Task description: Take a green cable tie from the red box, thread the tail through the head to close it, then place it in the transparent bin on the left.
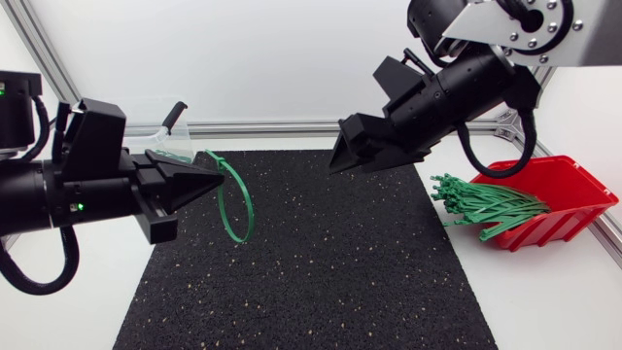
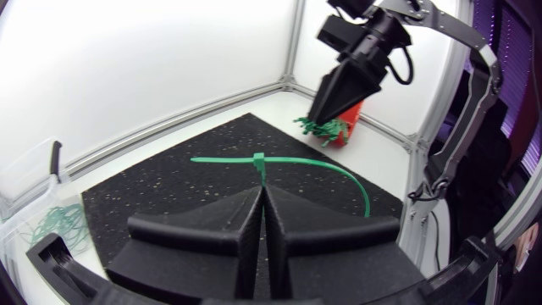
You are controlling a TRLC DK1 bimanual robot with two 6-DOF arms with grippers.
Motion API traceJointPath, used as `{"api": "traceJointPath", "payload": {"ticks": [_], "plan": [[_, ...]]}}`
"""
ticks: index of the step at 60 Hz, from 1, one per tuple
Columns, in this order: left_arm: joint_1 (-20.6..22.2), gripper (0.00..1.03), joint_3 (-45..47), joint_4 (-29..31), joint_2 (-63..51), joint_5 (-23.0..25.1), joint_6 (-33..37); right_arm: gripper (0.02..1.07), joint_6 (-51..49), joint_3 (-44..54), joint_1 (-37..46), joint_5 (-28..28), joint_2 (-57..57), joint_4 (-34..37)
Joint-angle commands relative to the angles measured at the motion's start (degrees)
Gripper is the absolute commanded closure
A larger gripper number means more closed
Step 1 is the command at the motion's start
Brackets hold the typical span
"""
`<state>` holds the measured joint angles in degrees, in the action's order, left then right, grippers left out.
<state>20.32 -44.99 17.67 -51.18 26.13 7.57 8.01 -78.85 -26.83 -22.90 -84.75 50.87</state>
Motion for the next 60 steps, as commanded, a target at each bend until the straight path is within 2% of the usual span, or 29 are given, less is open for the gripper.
{"api": "traceJointPath", "payload": {"ticks": [1,6,16,25,34,60], "plan": [[-4.0,1.00,-3.7,1.7,-1.3,-1.4,2.7,0.06,-2.3,2.8,0.5,4.8,2.5,-0.5],[-9.0,1.00,-6.4,2.5,-3.3,-4.2,3.9,0.06,-4.2,4.2,1.2,11.4,3.6,-0.7],[-19.8,1.00,-13.8,2.5,-8.9,-5.6,4.1,0.06,-8.3,7.6,1.7,21.8,6.4,-1.8],[-26.5,1.00,-23.1,2.8,-15.4,-7.6,3.6,0.06,-8.7,10.5,3.1,22.4,8.8,-2.2],[-31.2,1.00,-35.3,4.6,-24.1,-9.3,2.4,0.06,-9.4,13.0,3.7,23.6,12.2,-2.2],[-33.9,1.00,-61.8,9.9,-53.5,-22.4,0.5,0.06,-11.3,17.1,5.6,25.6,18.9,-1.5]]}}
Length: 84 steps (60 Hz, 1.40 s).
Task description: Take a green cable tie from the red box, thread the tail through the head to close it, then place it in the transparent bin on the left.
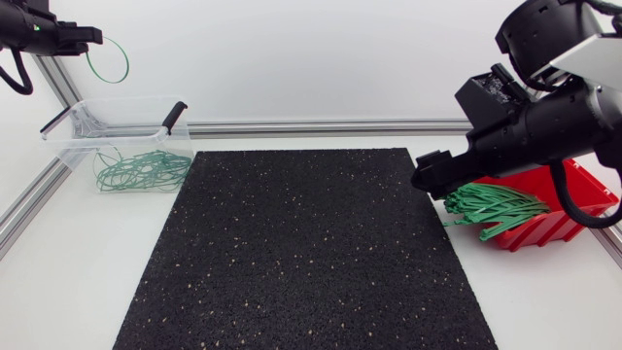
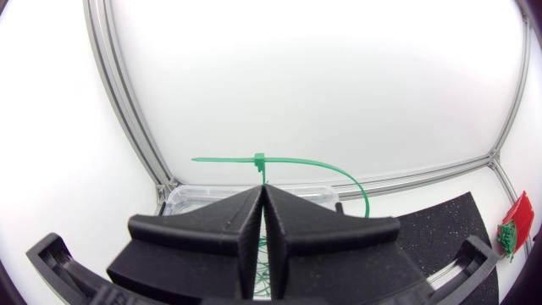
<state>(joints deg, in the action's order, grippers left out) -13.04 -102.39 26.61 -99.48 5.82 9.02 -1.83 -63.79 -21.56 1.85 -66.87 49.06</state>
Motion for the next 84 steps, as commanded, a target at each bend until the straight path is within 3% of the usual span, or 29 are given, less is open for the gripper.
{"api": "traceJointPath", "payload": {"ticks": [1,7,12,19,23,24,36,50,67,84], "plan": [[-0.5,1.00,-4.8,1.0,-6.2,-3.0,-0.9,0.06,-1.4,2.4,0.4,0.9,1.2,0.3],[-0.4,0.94,-10.2,4.9,-14.6,-6.0,-0.8,0.06,-1.4,3.8,0.2,1.3,2.1,0.3],[-0.1,0.81,-15.5,13.5,-21.1,-7.4,-0.1,0.06,-1.6,4.6,0.1,1.8,3.0,0.4],[0.0,0.44,-16.7,19.4,-23.4,-8.1,0.0,0.06,-1.9,4.8,-0.1,2.3,4.4,1.4],[0.0,0.10,-16.6,21.0,-22.2,-8.4,-0.1,0.06,-1.9,4.6,-0.1,2.3,5.0,2.2],[0.0,0.06,-16.5,21.2,-21.9,-8.4,-0.1,0.06,-1.9,4.4,-0.1,2.3,5.0,2.4],[0.9,0.05,-9.4,20.5,-12.7,-8.3,0.0,0.06,-2.4,3.8,0.8,2.4,6.1,3.8],[2.5,0.04,10.5,9.9,4.1,-8.3,-1.1,0.06,-6.4,6.3,9.1,2.3,10.4,1.3],[2.4,0.04,27.7,6.5,16.9,-0.4,-0.1,0.06,-10.5,15.5,17.8,2.1,19.5,-6.3],[3.3,0.04,47.5,-9.9,29.6,-0.4,-1.8,0.06,-10.9,22.2,21.5,0.6,27.8,-10.7]]}}
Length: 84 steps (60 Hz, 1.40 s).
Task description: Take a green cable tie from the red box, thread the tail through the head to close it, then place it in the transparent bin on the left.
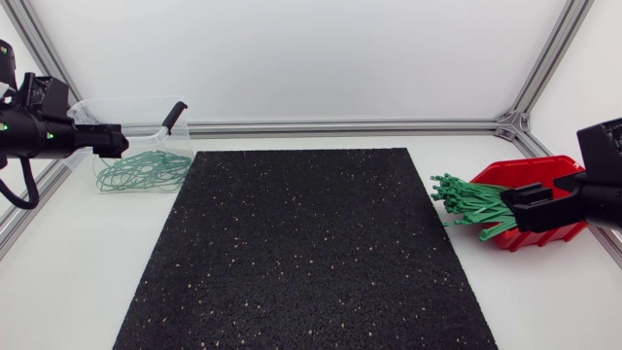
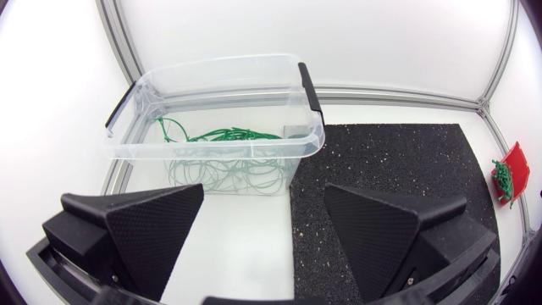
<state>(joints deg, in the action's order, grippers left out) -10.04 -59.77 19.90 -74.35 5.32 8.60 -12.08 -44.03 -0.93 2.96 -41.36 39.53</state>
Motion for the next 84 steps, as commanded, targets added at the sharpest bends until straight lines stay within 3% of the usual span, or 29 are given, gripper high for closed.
{"api": "traceJointPath", "payload": {"ticks": [1,5,33,58,84], "plan": [[0.3,0.04,6.4,-4.6,5.5,0.1,-1.7,0.06,-0.5,2.8,0.8,-0.9,3.0,-1.3],[0.2,0.04,10.9,-8.8,8.9,0.1,-1.9,0.06,-0.4,4.7,0.9,-1.1,5.8,-3.1],[1.1,0.04,28.9,-16.5,29.4,0.2,-6.3,0.06,0.0,16.7,1.5,-0.8,22.1,-11.2],[2.1,0.04,42.7,-23.9,45.8,0.1,-10.5,0.06,5.3,28.7,1.2,-1.7,30.6,-23.6],[5.6,0.04,50.1,-22.2,58.2,-2.2,-9.7,0.06,10.6,40.7,1.0,-2.7,39.0,-36.0]]}}
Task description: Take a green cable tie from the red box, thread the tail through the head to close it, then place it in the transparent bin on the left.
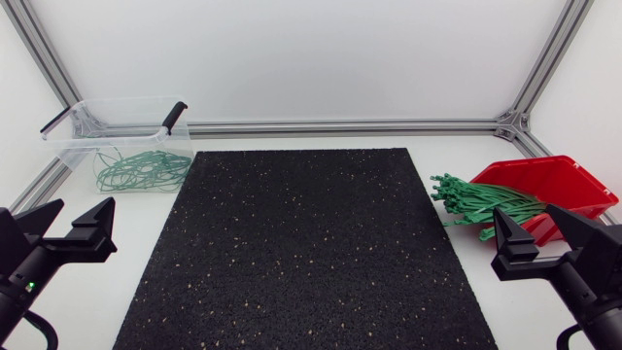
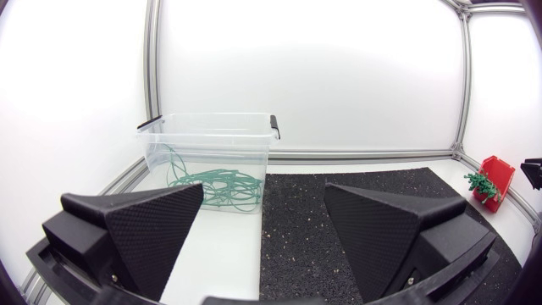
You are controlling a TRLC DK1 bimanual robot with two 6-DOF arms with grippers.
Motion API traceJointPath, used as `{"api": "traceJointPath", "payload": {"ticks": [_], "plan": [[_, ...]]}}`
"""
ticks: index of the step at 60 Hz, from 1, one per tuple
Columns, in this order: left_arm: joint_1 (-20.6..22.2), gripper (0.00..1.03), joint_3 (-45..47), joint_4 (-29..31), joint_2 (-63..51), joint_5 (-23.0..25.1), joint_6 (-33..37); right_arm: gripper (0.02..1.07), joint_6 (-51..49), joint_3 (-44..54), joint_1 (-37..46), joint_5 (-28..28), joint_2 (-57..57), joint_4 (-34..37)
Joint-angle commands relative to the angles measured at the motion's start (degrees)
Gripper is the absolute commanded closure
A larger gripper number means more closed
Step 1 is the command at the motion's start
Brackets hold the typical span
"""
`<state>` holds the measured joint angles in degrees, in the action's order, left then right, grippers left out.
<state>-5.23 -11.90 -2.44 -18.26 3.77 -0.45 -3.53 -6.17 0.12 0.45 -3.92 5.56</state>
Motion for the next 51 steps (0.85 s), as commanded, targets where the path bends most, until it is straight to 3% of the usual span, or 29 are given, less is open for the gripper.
{"api": "traceJointPath", "payload": {"ticks": [1,8,34,51], "plan": [[0.9,0.04,2.6,0.2,2.6,-0.8,-0.6,0.06,2.3,3.3,-0.1,-0.2,1.9,-2.6],[1.8,0.04,4.5,0.7,5.9,-1.4,-0.4,0.06,3.5,6.2,-0.1,-0.4,3.9,-5.6],[5.2,0.04,11.9,2.4,18.3,-3.8,0.4,0.06,3.5,6.2,-0.1,-0.4,3.9,-5.6],[5.2,0.04,11.9,2.4,18.3,-3.8,0.4,0.06,3.5,6.2,-0.1,-0.4,3.9,-5.6]]}}
